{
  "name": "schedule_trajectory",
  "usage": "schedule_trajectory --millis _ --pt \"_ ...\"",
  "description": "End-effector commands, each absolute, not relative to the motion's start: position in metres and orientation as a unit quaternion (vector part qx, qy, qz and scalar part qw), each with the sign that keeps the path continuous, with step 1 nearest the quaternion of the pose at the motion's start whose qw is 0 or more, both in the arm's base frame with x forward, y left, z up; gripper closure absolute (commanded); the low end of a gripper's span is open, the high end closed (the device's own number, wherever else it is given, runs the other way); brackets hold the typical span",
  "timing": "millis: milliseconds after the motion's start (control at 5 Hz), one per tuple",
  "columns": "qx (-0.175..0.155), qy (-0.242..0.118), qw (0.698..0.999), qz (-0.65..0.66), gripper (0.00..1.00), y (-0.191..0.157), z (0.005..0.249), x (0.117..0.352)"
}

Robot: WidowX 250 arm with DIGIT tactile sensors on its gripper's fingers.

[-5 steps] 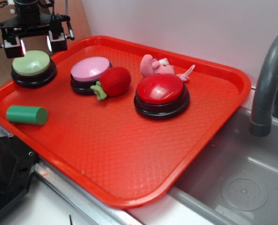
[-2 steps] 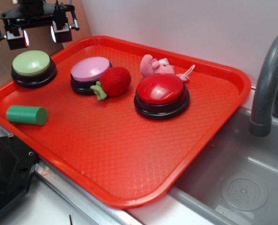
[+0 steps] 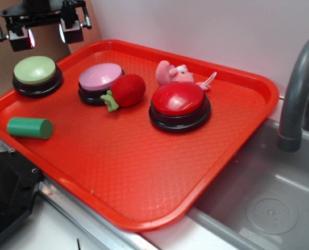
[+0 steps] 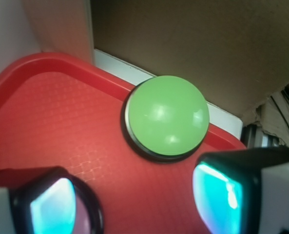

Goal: Push the green button.

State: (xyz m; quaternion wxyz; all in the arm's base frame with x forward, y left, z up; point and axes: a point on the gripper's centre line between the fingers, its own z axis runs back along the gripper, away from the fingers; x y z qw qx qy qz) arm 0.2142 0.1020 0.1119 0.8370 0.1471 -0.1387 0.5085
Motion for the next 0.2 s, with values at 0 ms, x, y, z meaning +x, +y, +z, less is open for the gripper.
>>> schedule_trajectory --millis 0 --pt "0.103 -0.195 0.869 0.443 0.00 0.0953 0.1355 0.2061"
